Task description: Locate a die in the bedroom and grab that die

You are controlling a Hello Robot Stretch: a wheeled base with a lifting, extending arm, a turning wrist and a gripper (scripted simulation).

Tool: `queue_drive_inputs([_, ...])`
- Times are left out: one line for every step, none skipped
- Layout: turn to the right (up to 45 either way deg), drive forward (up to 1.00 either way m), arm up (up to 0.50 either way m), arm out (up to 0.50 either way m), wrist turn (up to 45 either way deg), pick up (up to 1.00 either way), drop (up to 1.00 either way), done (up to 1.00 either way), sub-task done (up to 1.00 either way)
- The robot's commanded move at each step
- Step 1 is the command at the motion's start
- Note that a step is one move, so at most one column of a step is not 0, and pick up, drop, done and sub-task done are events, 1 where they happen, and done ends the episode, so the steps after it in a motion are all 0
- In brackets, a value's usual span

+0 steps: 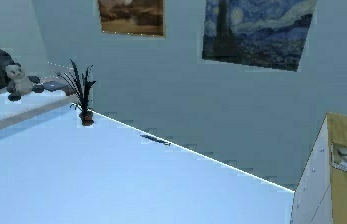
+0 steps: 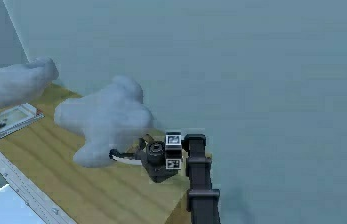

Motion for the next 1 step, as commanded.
queue_drive_inputs([0.0,0.00,0.00,0.00,0.0,0.00,0.00,1.00,0.00])
